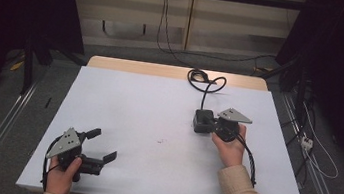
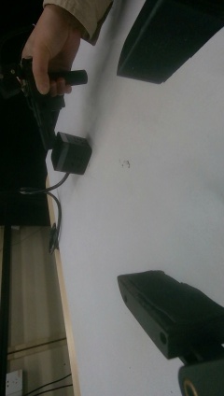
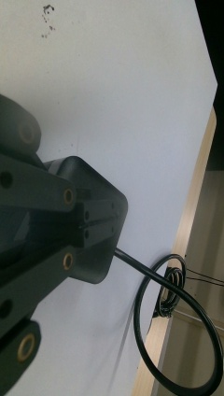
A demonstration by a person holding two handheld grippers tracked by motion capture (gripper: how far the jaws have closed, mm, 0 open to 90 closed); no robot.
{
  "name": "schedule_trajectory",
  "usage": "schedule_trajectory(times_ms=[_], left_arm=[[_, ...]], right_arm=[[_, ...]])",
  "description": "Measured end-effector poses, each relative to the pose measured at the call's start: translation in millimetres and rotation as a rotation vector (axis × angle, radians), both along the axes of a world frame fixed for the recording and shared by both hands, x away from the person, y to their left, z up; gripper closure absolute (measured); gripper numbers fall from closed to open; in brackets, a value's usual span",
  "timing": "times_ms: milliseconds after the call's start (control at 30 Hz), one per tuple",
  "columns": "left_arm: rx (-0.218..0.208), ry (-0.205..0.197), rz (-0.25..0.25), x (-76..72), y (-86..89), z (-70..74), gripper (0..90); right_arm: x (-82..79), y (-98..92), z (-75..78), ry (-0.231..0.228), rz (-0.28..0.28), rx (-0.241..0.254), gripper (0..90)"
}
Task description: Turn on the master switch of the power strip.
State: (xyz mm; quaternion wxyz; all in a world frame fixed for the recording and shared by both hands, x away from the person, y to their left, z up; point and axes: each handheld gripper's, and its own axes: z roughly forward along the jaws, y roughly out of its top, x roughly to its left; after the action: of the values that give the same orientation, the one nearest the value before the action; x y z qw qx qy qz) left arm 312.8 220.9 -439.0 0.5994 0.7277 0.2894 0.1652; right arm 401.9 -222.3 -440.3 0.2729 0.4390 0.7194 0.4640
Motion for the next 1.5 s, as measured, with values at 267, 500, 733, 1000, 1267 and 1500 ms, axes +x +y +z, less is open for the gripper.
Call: schedule_trajectory(times_ms=[267, 500, 733, 1000, 1267, 1500], left_arm=[[0.0, 0.0, 0.001, 0.2, 0.1, 0.1, 2.4], [0.001, 0.001, -0.001, 0.6, -0.1, 0.3, 2.4], [-0.005, 0.001, 0.0, 0.7, -0.2, 0.5, 2.4], [-0.003, 0.0, -0.002, 0.7, 0.2, 0.8, 2.4], [-0.003, 0.002, -0.003, 0.5, 0.3, 0.6, 2.4], [-0.002, -0.001, -0.004, 0.7, 0.7, 0.7, 2.4]], right_arm=[[-0.3, -0.4, -0.5, -0.001, -0.003, 0.01, 90.0], [-0.3, 1.0, -0.5, -0.003, -0.006, 0.014, 90.0], [0.2, 0.7, 0.1, 0.003, -0.023, 0.042, 90.0], [-1.6, -1.2, 3.3, 0.002, -0.027, 0.035, 78.9], [-3.9, 0.2, 4.4, 0.019, -0.005, 0.037, 62.9], [-11.8, -2.5, 11.4, 0.02, 0.004, 0.066, 47.1]])
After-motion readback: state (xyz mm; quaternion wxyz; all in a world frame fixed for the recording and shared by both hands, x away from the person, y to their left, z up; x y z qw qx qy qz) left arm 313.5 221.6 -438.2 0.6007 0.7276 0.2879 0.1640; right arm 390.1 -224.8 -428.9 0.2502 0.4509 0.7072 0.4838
